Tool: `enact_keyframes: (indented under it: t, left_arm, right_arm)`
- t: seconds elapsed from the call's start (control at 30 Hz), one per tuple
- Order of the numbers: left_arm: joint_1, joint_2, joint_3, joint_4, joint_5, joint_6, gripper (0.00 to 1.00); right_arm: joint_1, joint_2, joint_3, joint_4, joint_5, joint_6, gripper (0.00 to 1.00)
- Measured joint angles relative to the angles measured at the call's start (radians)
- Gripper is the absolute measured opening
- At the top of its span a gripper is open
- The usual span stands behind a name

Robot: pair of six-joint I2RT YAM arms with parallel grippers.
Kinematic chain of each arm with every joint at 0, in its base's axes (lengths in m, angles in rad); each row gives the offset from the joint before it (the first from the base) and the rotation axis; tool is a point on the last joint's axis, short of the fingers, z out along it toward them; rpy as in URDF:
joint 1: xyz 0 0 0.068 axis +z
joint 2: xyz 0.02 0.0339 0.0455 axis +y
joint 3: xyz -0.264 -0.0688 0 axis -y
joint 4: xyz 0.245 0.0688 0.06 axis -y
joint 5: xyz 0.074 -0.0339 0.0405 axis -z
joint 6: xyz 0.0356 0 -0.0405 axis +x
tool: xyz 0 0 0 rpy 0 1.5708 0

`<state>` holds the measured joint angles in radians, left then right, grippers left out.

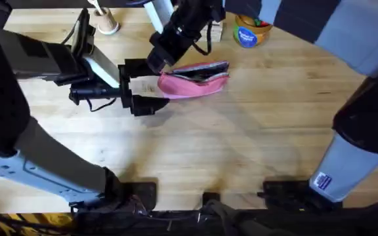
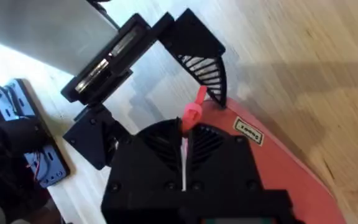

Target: Unzip the bag, pick up the pens from the table one at a time and place them inside, then zip the bag closed.

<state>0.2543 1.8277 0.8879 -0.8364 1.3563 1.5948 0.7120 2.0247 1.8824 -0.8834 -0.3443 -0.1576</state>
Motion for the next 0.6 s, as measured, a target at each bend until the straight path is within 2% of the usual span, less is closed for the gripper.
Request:
enact_keyframes:
  t: [0.1,0.13,0.2,0.27,0.37,0.4,0.47,0.6]
  left_arm:
    - [-0.014,0.0,0.0,0.0,0.017,0.0,0.996]
    - [-0.016,0.0,0.0,0.0,0.019,0.0,0.97]
    - [-0.016,0.0,0.0,0.0,0.023,0.0,0.852]
    - [-0.016,0.0,0.001,0.005,0.029,0.0,0.656]
    - [-0.013,0.0,0.002,0.011,0.031,0.0,0.203]
    - [-0.013,0.0,0.002,0.011,0.031,0.001,0.088]
    - [-0.013,0.0,0.002,0.011,0.032,0.003,0.049]
    - [-0.013,0.0,0.002,0.01,0.032,0.003,0.045]
  right_arm:
    - [0.0,0.0,0.0,0.0,0.0,0.0,0.03]
    - [0.0,0.0,0.0,0.0,0.0,0.0,0.03]
    - [0.0,0.0,0.0,0.0,0.0,0.0,0.03]
    - [0.0,0.0,0.0,-0.001,0.0,0.0,0.03]
    - [0.0,0.0,0.0,-0.012,-0.007,0.001,0.03]
    - [0.0,0.0,0.0,-0.012,-0.01,0.001,0.03]
    - [0.0,0.0,0.0,-0.012,-0.011,0.0,0.03]
    - [-0.008,0.0,0.0,-0.015,-0.011,0.001,0.03]
